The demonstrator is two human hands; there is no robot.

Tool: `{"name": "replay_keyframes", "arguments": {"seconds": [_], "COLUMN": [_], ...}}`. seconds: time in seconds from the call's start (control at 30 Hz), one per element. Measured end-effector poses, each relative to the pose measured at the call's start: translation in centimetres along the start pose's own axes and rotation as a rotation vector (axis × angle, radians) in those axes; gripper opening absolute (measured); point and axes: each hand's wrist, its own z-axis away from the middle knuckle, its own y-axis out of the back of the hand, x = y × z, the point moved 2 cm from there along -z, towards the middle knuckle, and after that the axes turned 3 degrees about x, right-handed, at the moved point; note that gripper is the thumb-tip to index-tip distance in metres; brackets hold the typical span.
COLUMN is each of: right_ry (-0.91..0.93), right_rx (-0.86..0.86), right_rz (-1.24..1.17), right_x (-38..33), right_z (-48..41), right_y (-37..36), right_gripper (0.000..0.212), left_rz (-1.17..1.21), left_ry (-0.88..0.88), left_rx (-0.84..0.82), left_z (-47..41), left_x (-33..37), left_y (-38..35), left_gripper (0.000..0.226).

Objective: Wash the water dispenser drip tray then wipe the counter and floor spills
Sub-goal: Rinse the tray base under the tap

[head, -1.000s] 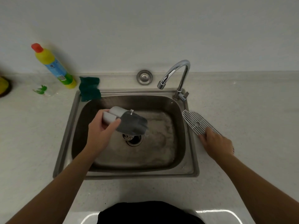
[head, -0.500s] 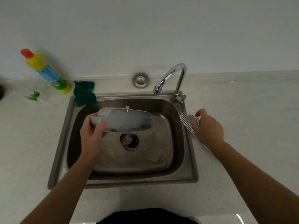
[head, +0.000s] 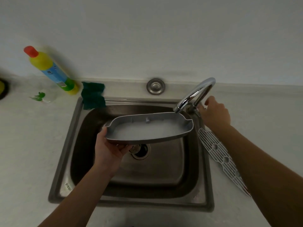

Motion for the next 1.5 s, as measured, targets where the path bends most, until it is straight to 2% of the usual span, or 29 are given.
{"name": "replay_keyframes", "arguments": {"seconds": [0.1,0.17,0.23,0.33,0.43,0.5,0.57,0.63,0.7,0.73,0.87,0.93,1.0,1.13,1.23,1.33,1.5], "right_ry": [-0.054,0.038,0.188,0.240,0.044,-0.138,-0.358,-0.501,-0.533,-0.515,-0.333,-0.273,-0.235,-0.236,-0.340,-0.441,-0.436], "right_rx": [-0.005,0.001,-0.064,-0.139,-0.124,-0.113,-0.236,-0.405,-0.439,-0.417,-0.267,-0.222,-0.212,-0.259,-0.320,-0.392,-0.466], "right_rz": [0.046,0.067,0.097,0.036,-0.164,-0.453,-0.812,-1.002,-1.003,-0.993,-0.948,-0.865,-0.740,-0.501,-0.583,-0.688,-0.629], "right_x": [0.7,0.2,-0.5,-0.7,-0.1,0.5,0.7,0.5,0.4,0.3,0.5,0.6,0.9,1.4,1.0,-0.1,-2.0], "right_z": [0.3,1.2,2.5,3.6,4.1,5.2,6.9,8.6,10.0,10.5,12.1,12.4,12.5,12.2,11.7,10.9,9.8], "right_y": [-0.9,-1.4,-1.7,-1.6,-0.7,-0.3,0.2,0.7,1.0,1.1,2.1,2.5,2.4,0.8,-0.7,-2.3,-4.6], "right_gripper": [0.033,0.026,0.020,0.028,0.017,0.028,0.039,0.054,0.060,0.056,0.022,0.012,0.005,0.012,0.016,0.020,0.023], "left_rz": [0.000,-0.010,-0.017,-0.028,-0.028,-0.035,-0.051,-0.063,-0.129,-0.199,-0.655,-0.778,-0.821,-0.855,-0.846,-0.859,-0.918], "left_ry": [0.034,0.035,0.038,0.050,0.052,0.044,0.042,0.069,0.086,0.082,0.039,0.031,0.006,-0.187,-0.354,-0.439,-0.545], "left_rx": [-0.010,-0.019,-0.028,-0.035,-0.034,-0.040,-0.046,-0.059,-0.087,-0.087,-0.005,-0.037,-0.073,-0.049,-0.075,-0.085,-0.076], "left_z": [-1.0,-1.5,-1.8,-2.0,-2.3,-2.4,-2.6,-2.8,-3.3,-3.6,-5.6,-6.5,-6.9,-6.7,-5.2,-3.8,-1.6], "left_x": [-0.3,-0.4,-0.4,-0.5,-0.7,-0.8,-1.0,-1.4,-2.1,-2.5,-3.7,-3.6,-3.0,-1.1,0.5,2.0,3.7], "left_y": [-0.7,-1.3,-2.0,-2.7,-3.1,-3.2,-3.4,-3.6,-3.7,-3.8,-4.0,-4.1,-4.3,-4.6,-4.6,-3.8,-1.4], "left_gripper": [0.053,0.051,0.051,0.053,0.055,0.055,0.052,0.049,0.047,0.045,0.025,0.025,0.020,0.017,0.025,0.028,0.017]}}
